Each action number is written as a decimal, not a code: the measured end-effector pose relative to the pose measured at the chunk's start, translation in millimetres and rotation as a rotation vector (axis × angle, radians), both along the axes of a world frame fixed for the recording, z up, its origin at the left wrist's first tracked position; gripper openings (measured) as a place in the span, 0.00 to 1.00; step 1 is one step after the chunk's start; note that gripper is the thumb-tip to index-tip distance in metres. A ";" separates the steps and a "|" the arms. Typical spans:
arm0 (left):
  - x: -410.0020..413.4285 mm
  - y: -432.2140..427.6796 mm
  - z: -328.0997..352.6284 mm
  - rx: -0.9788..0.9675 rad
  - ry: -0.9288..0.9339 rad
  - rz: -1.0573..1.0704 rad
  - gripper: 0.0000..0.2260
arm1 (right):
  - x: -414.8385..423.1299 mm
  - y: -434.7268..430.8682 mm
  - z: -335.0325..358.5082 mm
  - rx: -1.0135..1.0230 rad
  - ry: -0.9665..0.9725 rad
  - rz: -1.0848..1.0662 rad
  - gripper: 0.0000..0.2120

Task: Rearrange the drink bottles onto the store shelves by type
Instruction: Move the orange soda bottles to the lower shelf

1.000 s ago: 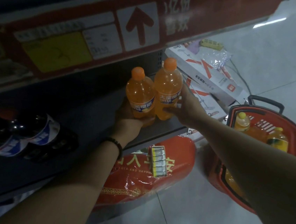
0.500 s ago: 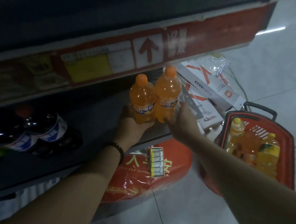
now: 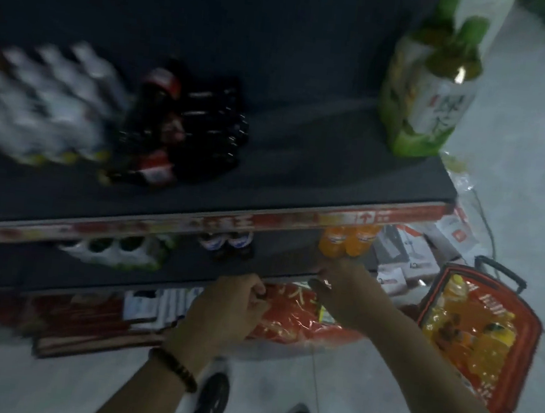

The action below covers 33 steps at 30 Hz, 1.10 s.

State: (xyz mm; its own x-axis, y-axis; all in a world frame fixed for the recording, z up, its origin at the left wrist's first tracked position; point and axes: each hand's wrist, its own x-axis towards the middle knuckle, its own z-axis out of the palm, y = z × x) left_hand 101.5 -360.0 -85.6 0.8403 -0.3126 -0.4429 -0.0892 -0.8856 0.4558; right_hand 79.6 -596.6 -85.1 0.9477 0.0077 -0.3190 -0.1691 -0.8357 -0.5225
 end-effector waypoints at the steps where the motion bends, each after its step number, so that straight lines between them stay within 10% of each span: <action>1: -1.0 15.5 20.2 -0.006 -0.005 0.007 0.13 | 1.7 13.6 21.5 0.020 -0.014 0.026 0.10; 26: 110.6 456.4 151.9 -0.087 -0.412 0.279 0.12 | 243.7 510.8 249.5 0.172 -0.400 0.126 0.15; 33: 125.4 476.7 165.9 -0.097 -0.471 0.271 0.12 | 328.1 546.6 233.3 0.094 -0.400 0.034 0.43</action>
